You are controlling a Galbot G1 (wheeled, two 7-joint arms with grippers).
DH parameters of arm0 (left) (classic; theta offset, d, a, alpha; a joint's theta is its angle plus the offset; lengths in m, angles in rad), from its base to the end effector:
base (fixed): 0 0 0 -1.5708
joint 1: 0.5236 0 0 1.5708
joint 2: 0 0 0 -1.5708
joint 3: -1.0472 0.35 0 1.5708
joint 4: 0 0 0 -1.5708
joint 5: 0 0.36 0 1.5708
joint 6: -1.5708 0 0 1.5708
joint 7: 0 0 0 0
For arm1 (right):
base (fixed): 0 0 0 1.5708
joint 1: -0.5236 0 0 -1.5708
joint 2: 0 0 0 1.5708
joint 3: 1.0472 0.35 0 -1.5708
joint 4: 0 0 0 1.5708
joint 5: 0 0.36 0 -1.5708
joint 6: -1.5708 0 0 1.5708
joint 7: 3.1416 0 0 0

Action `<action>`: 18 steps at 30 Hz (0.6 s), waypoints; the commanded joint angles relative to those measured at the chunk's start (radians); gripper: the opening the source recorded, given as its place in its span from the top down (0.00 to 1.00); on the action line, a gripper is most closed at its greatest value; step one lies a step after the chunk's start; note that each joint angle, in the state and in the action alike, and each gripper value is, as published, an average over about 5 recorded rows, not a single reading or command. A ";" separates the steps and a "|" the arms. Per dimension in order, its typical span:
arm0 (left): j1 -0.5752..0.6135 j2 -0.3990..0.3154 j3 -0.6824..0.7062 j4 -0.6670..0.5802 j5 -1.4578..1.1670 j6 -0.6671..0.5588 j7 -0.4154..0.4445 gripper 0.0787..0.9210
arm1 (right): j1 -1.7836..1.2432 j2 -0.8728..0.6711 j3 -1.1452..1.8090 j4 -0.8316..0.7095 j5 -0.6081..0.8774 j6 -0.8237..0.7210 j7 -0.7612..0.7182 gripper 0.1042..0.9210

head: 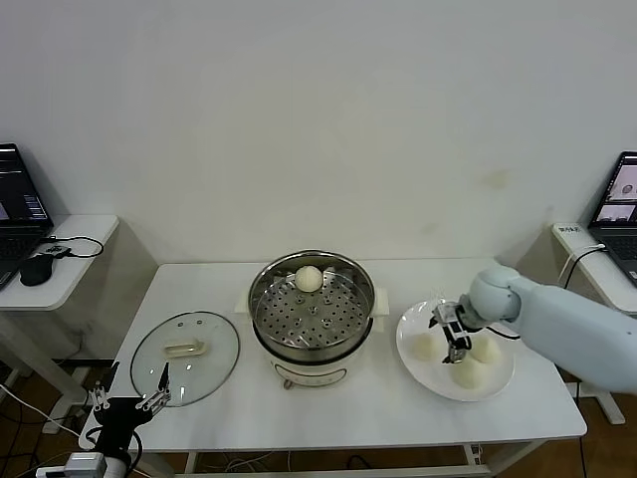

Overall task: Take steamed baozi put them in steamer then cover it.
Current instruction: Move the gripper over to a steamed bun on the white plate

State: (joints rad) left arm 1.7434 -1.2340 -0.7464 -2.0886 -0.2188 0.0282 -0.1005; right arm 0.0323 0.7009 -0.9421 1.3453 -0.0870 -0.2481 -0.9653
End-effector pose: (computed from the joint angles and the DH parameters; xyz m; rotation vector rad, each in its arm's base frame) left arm 0.1447 0.1220 -0.3025 0.1607 -2.9671 -0.2857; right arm 0.4973 -0.1040 -0.2243 1.3141 -1.3524 1.4882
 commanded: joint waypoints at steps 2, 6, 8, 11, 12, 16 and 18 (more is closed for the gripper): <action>-0.005 0.001 0.001 0.006 0.001 -0.001 0.000 0.12 | -0.070 0.087 0.050 -0.103 -0.045 0.004 0.012 0.12; -0.007 0.002 0.001 0.010 0.002 -0.001 0.000 0.12 | -0.081 0.095 0.060 -0.120 -0.058 0.001 0.016 0.13; -0.008 0.002 0.001 0.011 0.002 -0.001 0.000 0.12 | -0.085 0.097 0.068 -0.124 -0.067 -0.001 0.017 0.14; -0.009 0.002 0.001 0.012 0.002 -0.001 0.000 0.12 | -0.085 0.099 0.077 -0.128 -0.073 -0.004 0.016 0.18; -0.009 0.001 0.001 0.012 0.002 -0.001 -0.001 0.12 | -0.084 0.098 0.078 -0.128 -0.073 -0.005 0.015 0.20; -0.008 0.000 0.001 0.008 0.002 -0.001 -0.001 0.12 | -0.081 0.094 0.079 -0.121 -0.070 -0.006 0.007 0.27; -0.006 -0.001 0.001 0.006 0.000 -0.002 0.000 0.12 | -0.080 0.088 0.080 -0.109 -0.067 -0.005 0.000 0.31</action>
State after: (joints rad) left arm 1.7357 -1.2347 -0.7456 -2.0789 -0.2173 0.0269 -0.1009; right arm -0.0357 0.7798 -0.8778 1.2434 -0.1427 -0.2532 -0.9562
